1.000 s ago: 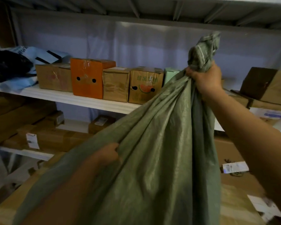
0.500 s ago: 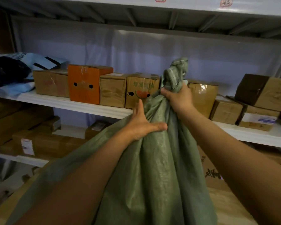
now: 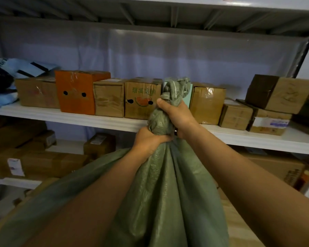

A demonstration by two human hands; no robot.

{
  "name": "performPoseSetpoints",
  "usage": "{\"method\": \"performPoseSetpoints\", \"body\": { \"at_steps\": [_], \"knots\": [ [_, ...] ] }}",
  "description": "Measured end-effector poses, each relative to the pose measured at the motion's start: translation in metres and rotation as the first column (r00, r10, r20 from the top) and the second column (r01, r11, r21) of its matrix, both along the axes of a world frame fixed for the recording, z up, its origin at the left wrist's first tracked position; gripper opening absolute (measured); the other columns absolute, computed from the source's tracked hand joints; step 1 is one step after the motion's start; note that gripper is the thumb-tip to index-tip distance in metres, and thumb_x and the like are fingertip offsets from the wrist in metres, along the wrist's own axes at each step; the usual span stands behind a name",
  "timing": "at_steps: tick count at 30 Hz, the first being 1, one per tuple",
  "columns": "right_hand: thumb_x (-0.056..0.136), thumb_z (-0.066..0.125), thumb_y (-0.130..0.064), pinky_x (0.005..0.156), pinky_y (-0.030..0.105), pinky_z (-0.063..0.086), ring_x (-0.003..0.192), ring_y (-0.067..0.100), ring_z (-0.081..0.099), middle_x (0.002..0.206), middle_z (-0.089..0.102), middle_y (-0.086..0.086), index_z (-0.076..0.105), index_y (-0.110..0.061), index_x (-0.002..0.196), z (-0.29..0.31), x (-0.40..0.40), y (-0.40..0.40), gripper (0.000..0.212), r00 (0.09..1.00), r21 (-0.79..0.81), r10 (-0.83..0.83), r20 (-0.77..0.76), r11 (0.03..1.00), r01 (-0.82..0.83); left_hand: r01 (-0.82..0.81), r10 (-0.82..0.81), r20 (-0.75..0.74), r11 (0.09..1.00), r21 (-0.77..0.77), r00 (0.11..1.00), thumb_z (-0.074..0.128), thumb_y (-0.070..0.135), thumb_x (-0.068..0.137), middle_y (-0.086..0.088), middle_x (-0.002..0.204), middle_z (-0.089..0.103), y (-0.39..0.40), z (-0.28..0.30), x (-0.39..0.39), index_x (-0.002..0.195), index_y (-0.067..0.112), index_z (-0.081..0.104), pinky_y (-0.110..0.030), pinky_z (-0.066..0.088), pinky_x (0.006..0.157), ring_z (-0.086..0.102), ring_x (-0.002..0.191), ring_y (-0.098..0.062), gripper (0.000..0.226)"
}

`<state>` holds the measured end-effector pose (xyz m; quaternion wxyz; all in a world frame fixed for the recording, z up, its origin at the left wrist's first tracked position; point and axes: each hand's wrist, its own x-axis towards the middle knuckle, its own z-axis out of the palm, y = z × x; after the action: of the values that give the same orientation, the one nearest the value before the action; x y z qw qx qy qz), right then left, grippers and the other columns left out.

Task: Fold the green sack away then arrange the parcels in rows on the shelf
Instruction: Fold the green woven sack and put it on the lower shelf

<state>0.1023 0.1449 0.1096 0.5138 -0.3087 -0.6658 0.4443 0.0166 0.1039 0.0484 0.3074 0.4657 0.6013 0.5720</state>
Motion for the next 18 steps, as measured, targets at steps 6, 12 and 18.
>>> {"method": "performPoseSetpoints", "body": {
  "at_steps": [6,12,18],
  "knots": [
    [0.063,0.068,-0.064,0.11,0.039,0.037,0.13,0.025,0.046,0.147,0.041,0.007,0.015,-0.019,0.151,-0.038,0.05,0.008,0.112,0.907,-0.187,0.11,0.408,0.982,-0.035,-0.088,0.103,0.118,0.988,-0.124,0.988,0.082,0.018,0.057,-0.012,0.101,0.071,0.004,-0.004,-0.023,0.107,0.006,0.068,-0.042,0.054,0.09,0.068,0.092,-0.028,0.053],
    [0.059,0.085,-0.043,0.102,0.021,0.032,0.118,0.006,0.042,0.13,0.04,-0.012,-0.004,-0.024,0.149,-0.087,0.031,-0.023,0.128,0.802,-0.309,0.353,0.482,0.925,-0.221,-0.085,0.14,0.348,0.982,-0.17,0.927,0.076,0.006,0.074,-0.021,0.099,0.07,0.012,-0.006,-0.023,0.101,-0.003,0.065,-0.044,0.055,0.087,0.069,0.089,-0.032,0.031],
    [0.069,0.081,-0.032,0.107,0.044,0.037,0.124,0.023,0.05,0.133,0.054,0.002,0.023,-0.014,0.144,-0.111,0.011,-0.027,0.097,0.81,0.081,-0.109,0.577,0.994,0.077,-0.012,0.131,0.456,0.967,-0.254,0.88,0.09,0.042,0.046,-0.016,0.121,0.063,0.009,-0.006,-0.032,0.131,0.003,0.048,-0.044,0.054,0.089,0.065,0.102,-0.032,0.103]
  ]
}}
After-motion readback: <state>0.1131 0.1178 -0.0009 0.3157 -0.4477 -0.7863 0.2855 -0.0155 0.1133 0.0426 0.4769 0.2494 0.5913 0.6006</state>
